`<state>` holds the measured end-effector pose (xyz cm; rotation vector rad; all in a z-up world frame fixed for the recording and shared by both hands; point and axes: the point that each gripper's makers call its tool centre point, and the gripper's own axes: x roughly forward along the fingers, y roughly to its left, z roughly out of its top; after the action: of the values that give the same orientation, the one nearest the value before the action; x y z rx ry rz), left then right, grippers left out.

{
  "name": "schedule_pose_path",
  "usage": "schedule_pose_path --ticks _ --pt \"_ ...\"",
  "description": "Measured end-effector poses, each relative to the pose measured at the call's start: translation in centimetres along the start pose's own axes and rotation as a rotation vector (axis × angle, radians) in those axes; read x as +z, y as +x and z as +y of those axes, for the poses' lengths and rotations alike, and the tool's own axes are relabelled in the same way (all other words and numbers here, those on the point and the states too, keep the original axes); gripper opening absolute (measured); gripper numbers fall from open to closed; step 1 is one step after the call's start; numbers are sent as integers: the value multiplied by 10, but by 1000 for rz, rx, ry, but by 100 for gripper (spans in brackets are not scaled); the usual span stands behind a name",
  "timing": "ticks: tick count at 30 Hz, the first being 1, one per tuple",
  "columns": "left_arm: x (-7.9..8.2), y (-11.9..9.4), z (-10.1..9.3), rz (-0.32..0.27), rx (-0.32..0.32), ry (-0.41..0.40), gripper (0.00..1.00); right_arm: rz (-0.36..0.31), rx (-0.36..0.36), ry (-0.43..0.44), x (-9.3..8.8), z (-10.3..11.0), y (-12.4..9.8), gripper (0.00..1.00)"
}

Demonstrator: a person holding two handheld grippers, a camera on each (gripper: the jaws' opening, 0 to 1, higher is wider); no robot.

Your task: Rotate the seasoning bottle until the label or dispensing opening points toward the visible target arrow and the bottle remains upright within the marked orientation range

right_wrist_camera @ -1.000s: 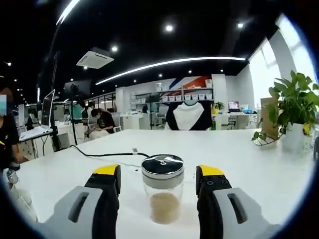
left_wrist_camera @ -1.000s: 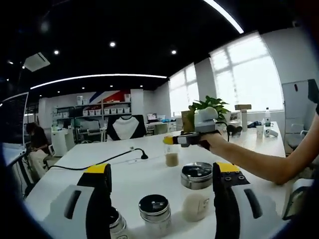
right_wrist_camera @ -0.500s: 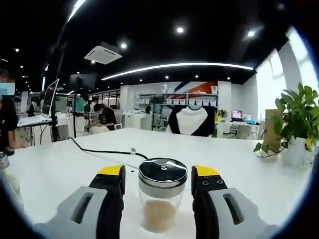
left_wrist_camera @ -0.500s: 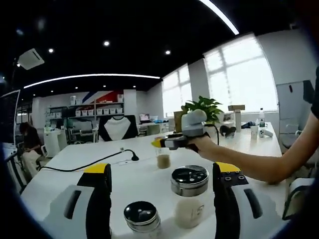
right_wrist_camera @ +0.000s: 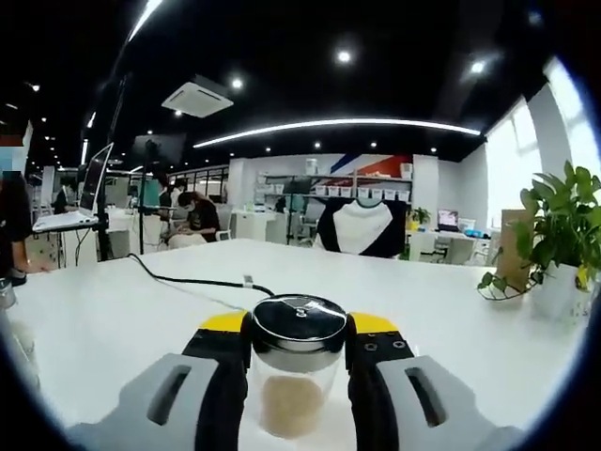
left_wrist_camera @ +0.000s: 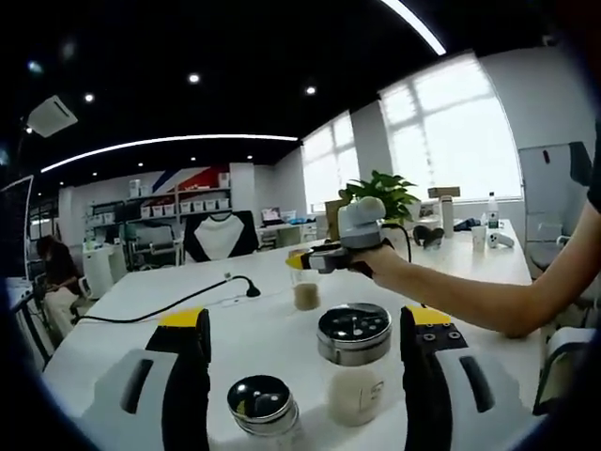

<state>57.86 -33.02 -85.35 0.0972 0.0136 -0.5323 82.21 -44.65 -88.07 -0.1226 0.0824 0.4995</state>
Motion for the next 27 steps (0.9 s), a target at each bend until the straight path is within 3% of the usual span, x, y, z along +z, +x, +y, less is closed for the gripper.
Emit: schedule_pose_path --ticks 16,22,27 --pt "2 -5 -1 5 -2 2 88 -23 24 -11 1 4 0 37" --pt "5 -10 3 -5 13 -19 84 -25 20 6 -1 8 -14 36" --pt "6 -14 -5 -10 -5 -13 84 -27 12 2 -2 9 -27 36"
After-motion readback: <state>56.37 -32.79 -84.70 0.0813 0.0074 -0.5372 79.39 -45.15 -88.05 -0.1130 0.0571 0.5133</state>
